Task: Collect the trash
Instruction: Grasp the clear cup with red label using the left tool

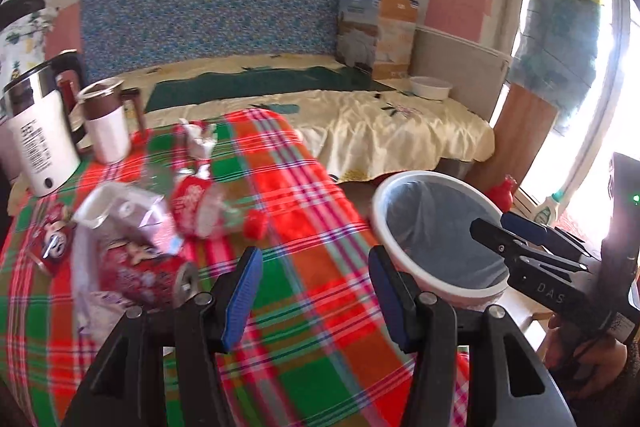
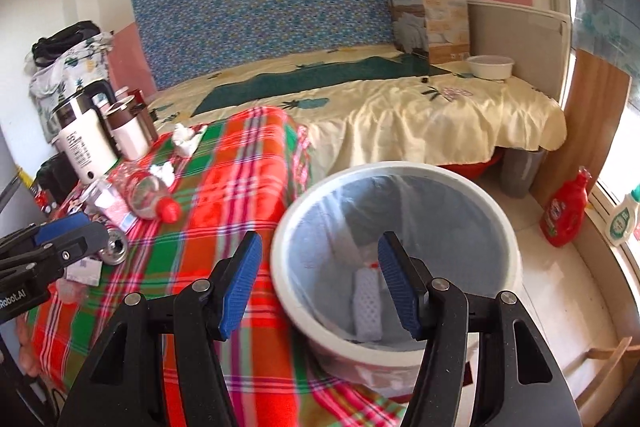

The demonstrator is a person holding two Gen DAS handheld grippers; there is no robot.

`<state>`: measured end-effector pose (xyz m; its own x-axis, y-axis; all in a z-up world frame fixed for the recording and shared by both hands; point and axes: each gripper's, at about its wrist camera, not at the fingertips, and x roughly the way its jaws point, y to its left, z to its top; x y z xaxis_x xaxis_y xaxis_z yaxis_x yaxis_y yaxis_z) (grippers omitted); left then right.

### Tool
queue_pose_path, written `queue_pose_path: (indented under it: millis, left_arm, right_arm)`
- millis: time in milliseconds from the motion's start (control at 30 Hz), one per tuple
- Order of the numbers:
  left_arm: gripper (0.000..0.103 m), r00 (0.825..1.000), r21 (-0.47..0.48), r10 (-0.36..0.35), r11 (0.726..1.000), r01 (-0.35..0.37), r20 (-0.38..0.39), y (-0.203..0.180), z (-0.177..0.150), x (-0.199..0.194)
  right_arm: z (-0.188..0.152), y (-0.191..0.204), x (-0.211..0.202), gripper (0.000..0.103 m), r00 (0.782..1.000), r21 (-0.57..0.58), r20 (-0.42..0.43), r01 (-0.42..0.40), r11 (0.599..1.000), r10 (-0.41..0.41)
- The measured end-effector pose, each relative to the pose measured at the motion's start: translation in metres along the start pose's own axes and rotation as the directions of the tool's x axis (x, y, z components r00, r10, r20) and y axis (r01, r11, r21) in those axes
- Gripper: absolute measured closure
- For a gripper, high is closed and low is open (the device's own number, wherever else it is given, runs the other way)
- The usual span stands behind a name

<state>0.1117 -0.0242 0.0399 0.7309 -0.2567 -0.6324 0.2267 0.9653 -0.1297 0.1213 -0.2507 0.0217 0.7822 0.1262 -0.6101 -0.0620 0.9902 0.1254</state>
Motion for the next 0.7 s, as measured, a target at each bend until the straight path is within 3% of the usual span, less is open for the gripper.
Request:
queue_pose_path:
  millis: [133,433,700]
  left_arm:
    - [0.048,0.996,-0.023,0.093,0.995,-0.093,0.015,0.027,-0.014,-0.018]
    - [0.045,0.977,-0.115,0.212,0.970,-0.213,-0.019,0.087,-0.039,-0.033]
    - [0.044,0.972,-0.180,0.220,0.956,-0.231,-0.077,0.120,-0.066,-0.027]
  right_arm:
    - [-0.001,0.023,0.002,0.042,0.999,-0.020,0.002,-0.043,0.999,0.043]
    - [-0.010,0.064,0.010,0.042,0.994,-0.066,-0.018,-0.108,0.992,0.107]
    - [-0.020,0.096,0.025,0.042,0.986,-0.110,-0.062,-0.161,0.981,0.155]
